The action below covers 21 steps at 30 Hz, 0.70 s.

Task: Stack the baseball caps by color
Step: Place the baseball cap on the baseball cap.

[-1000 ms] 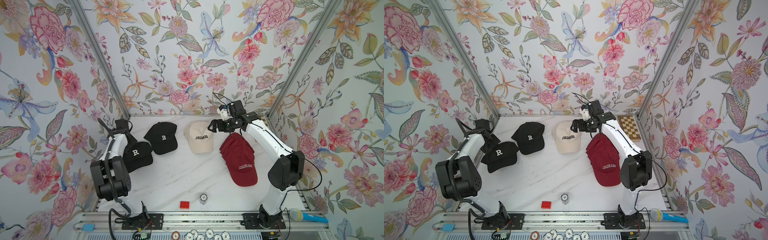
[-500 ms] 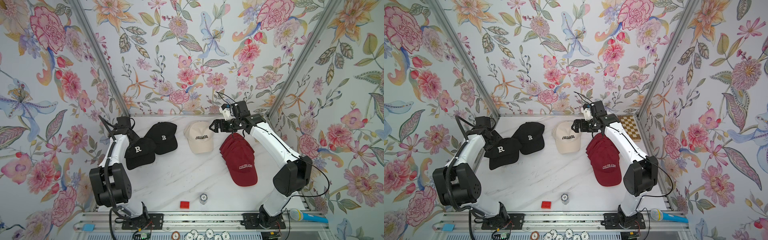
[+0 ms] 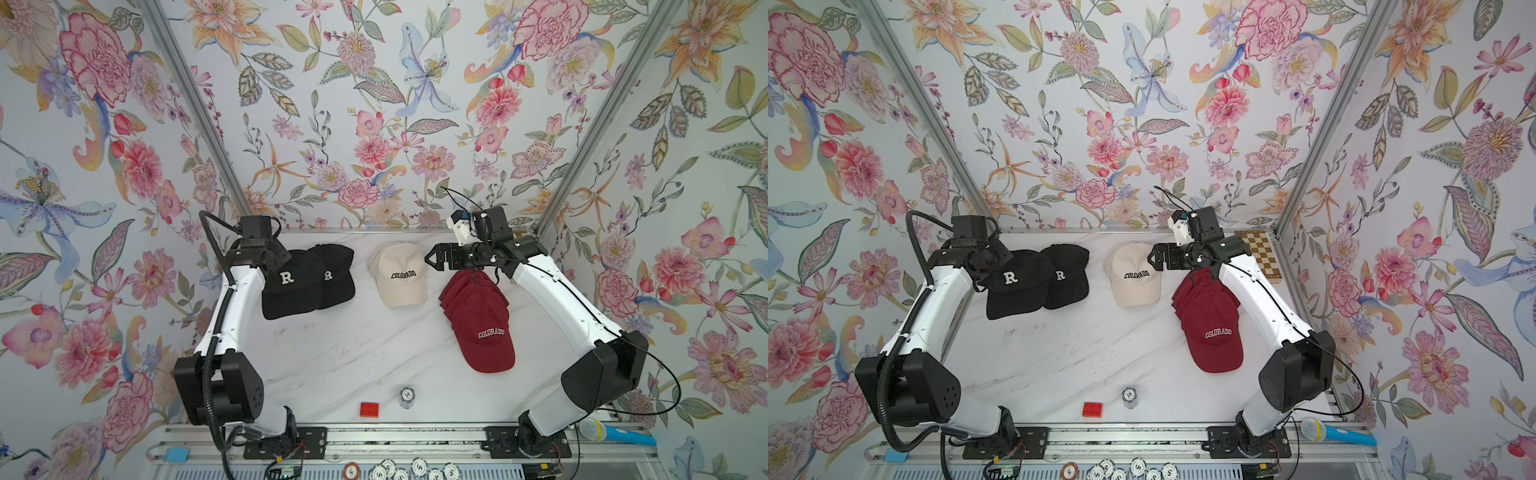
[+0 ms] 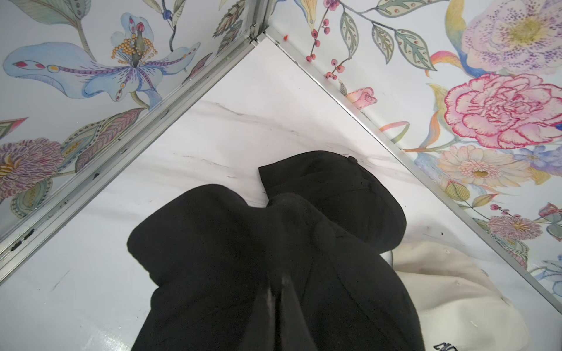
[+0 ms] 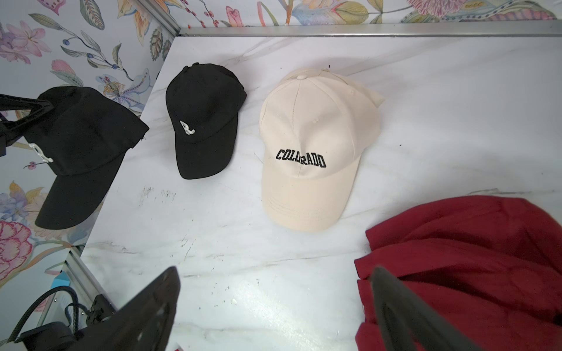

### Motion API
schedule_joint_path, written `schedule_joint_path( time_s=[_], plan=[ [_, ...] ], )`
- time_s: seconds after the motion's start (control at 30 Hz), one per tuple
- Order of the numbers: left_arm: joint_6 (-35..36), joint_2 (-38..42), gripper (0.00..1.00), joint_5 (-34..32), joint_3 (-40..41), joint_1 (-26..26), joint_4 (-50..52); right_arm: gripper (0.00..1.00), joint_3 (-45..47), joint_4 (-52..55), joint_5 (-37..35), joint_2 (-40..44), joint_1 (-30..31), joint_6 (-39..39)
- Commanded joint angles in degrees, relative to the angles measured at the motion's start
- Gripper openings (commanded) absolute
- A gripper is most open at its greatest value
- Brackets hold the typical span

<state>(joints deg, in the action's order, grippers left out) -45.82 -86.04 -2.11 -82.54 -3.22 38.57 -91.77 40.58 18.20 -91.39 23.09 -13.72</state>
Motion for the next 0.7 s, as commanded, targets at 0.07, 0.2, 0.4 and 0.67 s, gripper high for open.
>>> schedule_joint_path(
  time_s=[0.07,0.2,0.4,0.67],
  plan=[
    [-4.0,2.3,0.00,-2.8,-0.8,4.4,0.1,0.99,2.9,-1.0,-1.0,4.1,-0.6,0.2],
    [-7.6,4.1,0.00,-6.4,3.3,8.0,-6.2,0.99,5.3,-1.0,-1.3,7.3,-1.1,0.2],
    [-12.4,6.1,0.00,-12.9,9.4,11.8,-13.3,0.99,9.0,-0.9,-1.9,12.5,-2.7,-0.2],
    [-15.0,4.0,0.00,-13.9,12.2,14.0,-19.0,0.99,10.4,0.0,-1.9,16.4,-4.7,-0.5]
  ],
)
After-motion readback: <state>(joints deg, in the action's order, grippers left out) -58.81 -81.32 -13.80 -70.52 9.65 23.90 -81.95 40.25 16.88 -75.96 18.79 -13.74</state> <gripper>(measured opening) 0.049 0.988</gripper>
